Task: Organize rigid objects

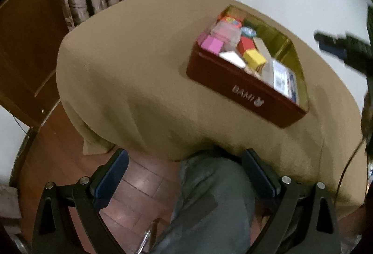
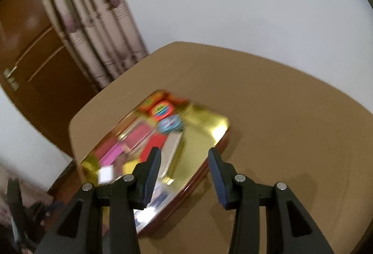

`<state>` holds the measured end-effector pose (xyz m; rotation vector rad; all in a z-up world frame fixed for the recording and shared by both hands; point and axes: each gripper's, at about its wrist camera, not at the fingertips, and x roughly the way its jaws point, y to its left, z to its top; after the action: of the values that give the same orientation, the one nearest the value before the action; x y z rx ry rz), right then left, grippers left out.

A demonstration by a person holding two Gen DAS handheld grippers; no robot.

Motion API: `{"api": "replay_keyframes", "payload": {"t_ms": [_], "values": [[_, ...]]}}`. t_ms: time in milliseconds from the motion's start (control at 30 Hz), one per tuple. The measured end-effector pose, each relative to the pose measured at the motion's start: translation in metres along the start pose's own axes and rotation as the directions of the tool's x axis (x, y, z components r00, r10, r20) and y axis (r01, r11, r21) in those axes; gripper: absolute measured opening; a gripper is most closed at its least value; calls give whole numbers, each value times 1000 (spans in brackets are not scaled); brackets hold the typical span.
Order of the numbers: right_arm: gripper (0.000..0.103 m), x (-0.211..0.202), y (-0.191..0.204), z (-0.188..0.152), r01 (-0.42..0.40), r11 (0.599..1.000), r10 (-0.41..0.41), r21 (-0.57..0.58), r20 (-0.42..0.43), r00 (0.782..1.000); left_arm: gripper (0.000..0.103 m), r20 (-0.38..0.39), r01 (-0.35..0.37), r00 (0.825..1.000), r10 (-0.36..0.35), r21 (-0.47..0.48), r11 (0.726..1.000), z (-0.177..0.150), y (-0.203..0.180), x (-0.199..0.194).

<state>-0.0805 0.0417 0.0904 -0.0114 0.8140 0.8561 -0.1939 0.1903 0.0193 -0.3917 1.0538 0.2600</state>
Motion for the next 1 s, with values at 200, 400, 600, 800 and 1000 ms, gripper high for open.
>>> {"api": "replay_keyframes", "payload": {"t_ms": [200,400,600,800,1000], "values": [[44,-3,20,-26,-45,998,42,53,60,997,96,102,7,995,-13,58,998,18,-4,-28],[44,-18,16,-55,-37,976,6,215,145,989,96,246,-62,969,12,194,979,40,-23,-45],[54,-49,65,-83,133,984,-158,117,248,956,97,309,-54,950,-37,279,959,52,-34,-50],[62,-62,100,-92,250,963,-268,96,330,905,98,354,-52,933,-67,316,947,50,-47,-50],[69,-63,123,-95,379,912,-409,155,403,819,99,431,-69,898,-88,335,940,46,-49,-57]]}}
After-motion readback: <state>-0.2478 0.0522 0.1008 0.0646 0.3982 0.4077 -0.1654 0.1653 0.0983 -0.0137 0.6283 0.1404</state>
